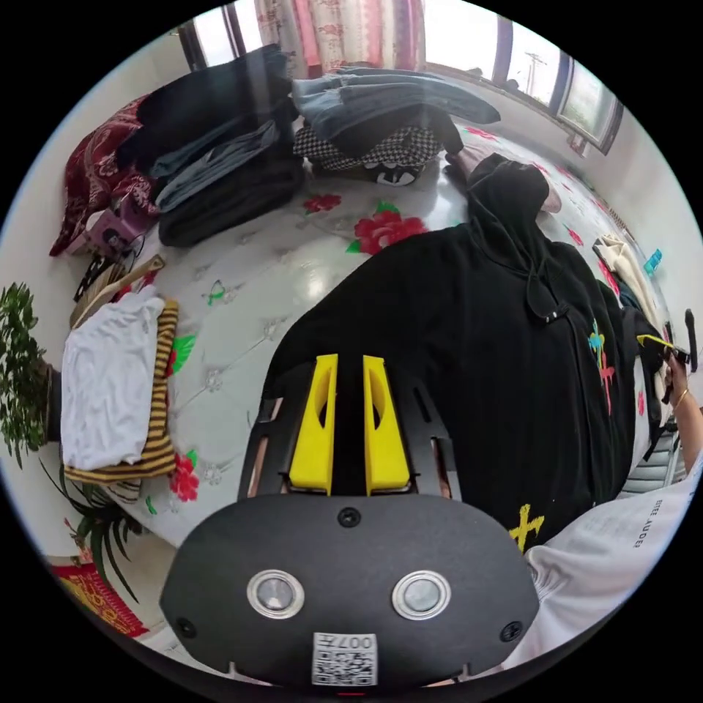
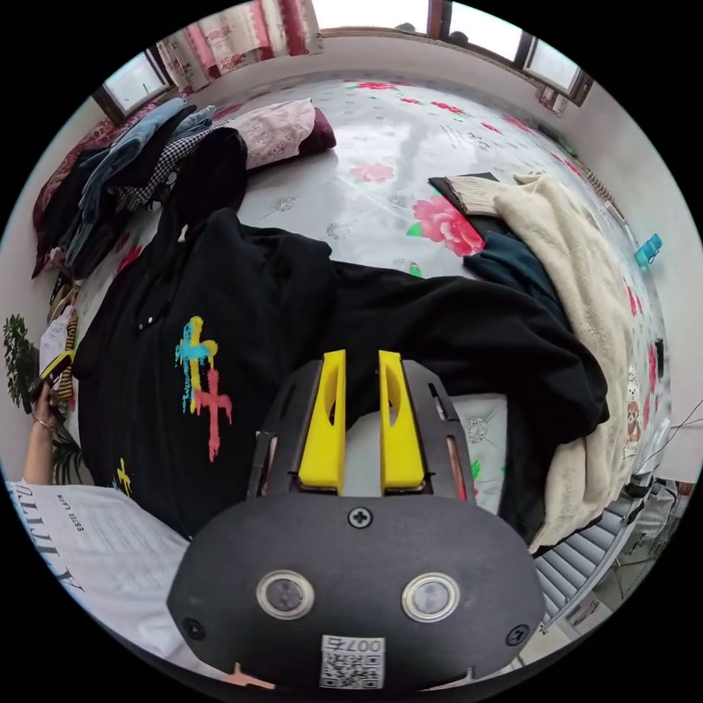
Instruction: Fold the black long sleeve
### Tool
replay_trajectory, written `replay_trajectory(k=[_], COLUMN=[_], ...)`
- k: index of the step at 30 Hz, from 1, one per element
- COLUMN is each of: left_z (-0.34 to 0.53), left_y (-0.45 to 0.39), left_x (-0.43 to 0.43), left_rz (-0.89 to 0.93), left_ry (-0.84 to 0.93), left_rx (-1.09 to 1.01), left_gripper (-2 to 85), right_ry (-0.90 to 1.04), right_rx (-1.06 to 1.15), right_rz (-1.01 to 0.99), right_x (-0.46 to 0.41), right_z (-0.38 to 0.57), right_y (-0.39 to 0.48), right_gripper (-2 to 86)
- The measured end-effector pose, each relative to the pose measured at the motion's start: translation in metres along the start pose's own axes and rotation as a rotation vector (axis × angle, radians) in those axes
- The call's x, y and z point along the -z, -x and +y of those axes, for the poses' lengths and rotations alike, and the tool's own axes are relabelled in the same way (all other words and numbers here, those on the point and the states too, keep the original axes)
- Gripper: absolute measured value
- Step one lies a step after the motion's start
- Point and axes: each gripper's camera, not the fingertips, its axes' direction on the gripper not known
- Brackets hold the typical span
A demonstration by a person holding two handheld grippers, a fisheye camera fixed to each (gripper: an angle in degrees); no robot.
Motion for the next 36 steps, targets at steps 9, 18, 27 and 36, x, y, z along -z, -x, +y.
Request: replay_trajectory(k=[9,18,27,36], left_z=[-0.162,-0.142,-0.147,0.074], left_y=[-0.083,-0.009,0.035,0.147], left_x=[-0.096,-0.078,0.008,0.124], left_rz=[-0.123,-0.240,-0.167,-0.087], left_ry=[0.179,0.161,0.039,0.023], left_rx=[-0.269,-0.169,-0.013,0.323], left_gripper=[-0.3,-0.9,0.2,8.1], right_ry=[0.135,0.014,-0.169,-0.088], right_rx=[0.228,0.203,0.038,0.107], right_rz=[0.067,0.334,0.061,-0.229], right_x=[-0.059,-0.066,0.001,0.008], right_z=[-0.092,-0.045,-0.015,0.117], right_y=[0.046,-0.013,-0.013,0.044], right_gripper=[1.5,-0.2,-0.3,-0.3])
